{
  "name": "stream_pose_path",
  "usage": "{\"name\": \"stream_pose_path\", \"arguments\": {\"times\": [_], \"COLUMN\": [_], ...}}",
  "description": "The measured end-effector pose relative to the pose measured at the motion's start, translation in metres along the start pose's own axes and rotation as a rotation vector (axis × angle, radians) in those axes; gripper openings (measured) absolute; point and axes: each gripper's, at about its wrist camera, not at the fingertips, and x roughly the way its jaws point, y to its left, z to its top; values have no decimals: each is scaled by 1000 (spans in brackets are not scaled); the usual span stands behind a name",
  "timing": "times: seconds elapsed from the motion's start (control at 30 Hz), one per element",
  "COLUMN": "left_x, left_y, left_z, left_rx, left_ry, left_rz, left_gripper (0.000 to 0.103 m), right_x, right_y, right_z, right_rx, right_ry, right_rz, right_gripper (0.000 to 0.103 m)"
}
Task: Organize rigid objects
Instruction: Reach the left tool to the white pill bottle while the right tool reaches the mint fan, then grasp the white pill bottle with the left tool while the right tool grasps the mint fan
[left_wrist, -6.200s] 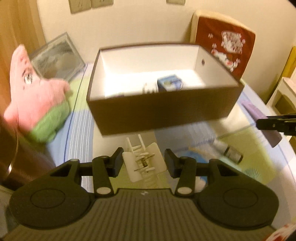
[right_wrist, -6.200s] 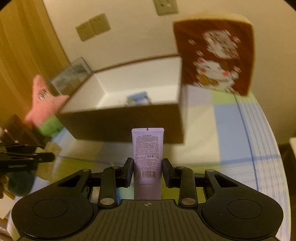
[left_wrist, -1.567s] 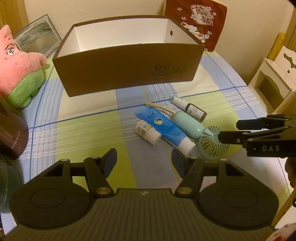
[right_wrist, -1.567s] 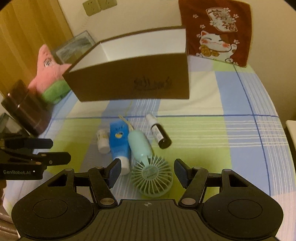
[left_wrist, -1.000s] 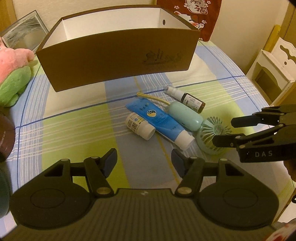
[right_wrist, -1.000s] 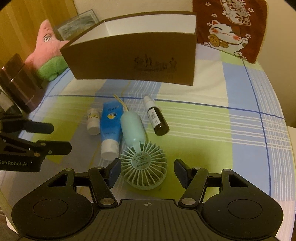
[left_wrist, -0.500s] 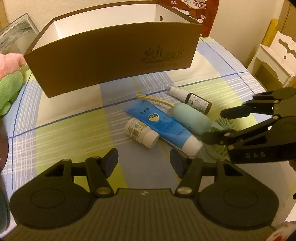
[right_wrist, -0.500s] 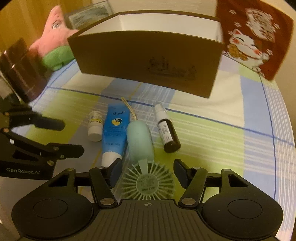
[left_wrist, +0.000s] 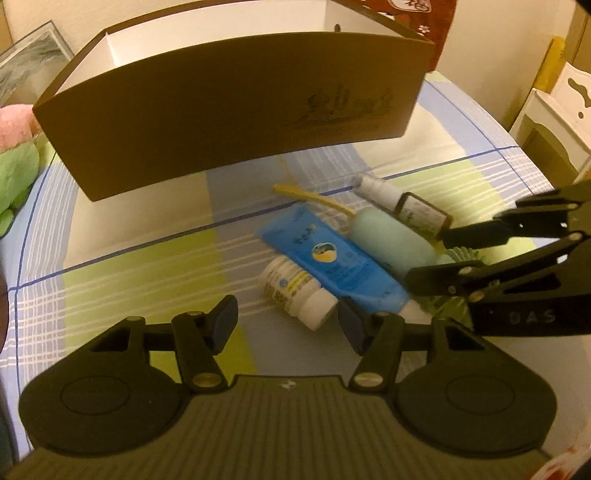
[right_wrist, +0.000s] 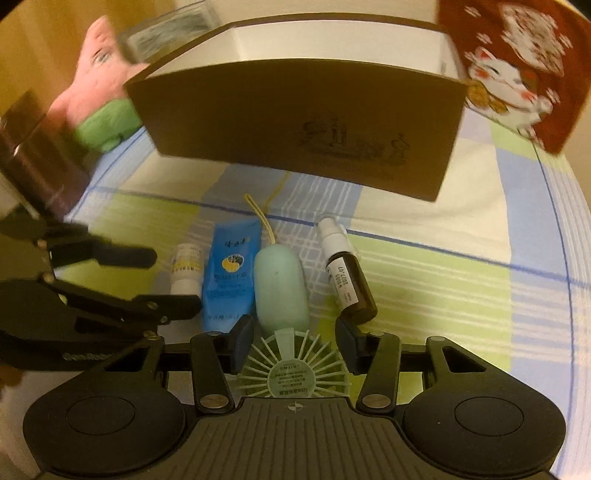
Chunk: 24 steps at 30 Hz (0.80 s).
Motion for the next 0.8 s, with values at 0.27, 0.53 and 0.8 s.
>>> {"name": "stream_pose_path", "arguments": {"times": [0.27, 0.53, 0.8], "left_x": [-1, 3, 5], "left_y": [24, 26, 28], "left_z": [-3, 6, 15], "left_rx": [-25, -50, -107], "left_ry": [14, 6, -3], "left_rz": [21, 7, -31], "left_gripper": [51, 45, 45], "right_x": [6, 20, 22], "right_y": [16, 24, 9], "right_z": [5, 9, 14], "right_rx": [104, -44, -4], "right_ry": [23, 21, -4], "right_rz": [31, -2, -24], "right_gripper": [49, 49, 48]}}
